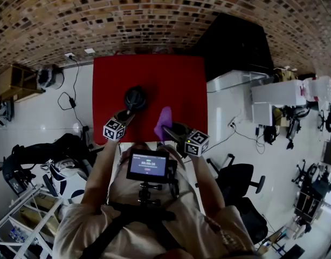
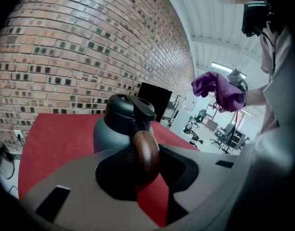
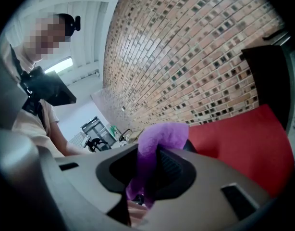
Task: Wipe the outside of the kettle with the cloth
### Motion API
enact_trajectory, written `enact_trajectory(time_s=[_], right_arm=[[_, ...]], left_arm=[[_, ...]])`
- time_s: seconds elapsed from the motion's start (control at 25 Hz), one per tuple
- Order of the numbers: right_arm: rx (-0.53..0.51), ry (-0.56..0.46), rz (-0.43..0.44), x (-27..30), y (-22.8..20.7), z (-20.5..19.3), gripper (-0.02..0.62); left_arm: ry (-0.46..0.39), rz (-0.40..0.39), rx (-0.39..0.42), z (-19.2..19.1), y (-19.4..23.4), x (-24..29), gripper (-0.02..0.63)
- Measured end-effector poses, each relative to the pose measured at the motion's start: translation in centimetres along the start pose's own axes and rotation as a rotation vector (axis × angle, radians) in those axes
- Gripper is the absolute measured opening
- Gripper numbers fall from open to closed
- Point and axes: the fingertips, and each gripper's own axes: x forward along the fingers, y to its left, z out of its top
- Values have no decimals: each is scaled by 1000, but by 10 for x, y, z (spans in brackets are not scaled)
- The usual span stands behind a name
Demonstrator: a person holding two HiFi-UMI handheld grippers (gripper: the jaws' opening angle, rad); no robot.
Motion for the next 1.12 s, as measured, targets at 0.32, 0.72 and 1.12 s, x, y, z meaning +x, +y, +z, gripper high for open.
enact_trajectory(time_s=[0.32,0.72,1.12], right_arm=[[2,-39,-19,-2,-5,4,106],[22,-15,-16,-2,-18,-2,106],[-119,156,-125,23,-59,-17,107]], left_arm=[[35,34,-25,-8,-5,0,113],[-85,54,-129,5,-14,-9,319],[-197,315,-162,31,-4,-74,291]])
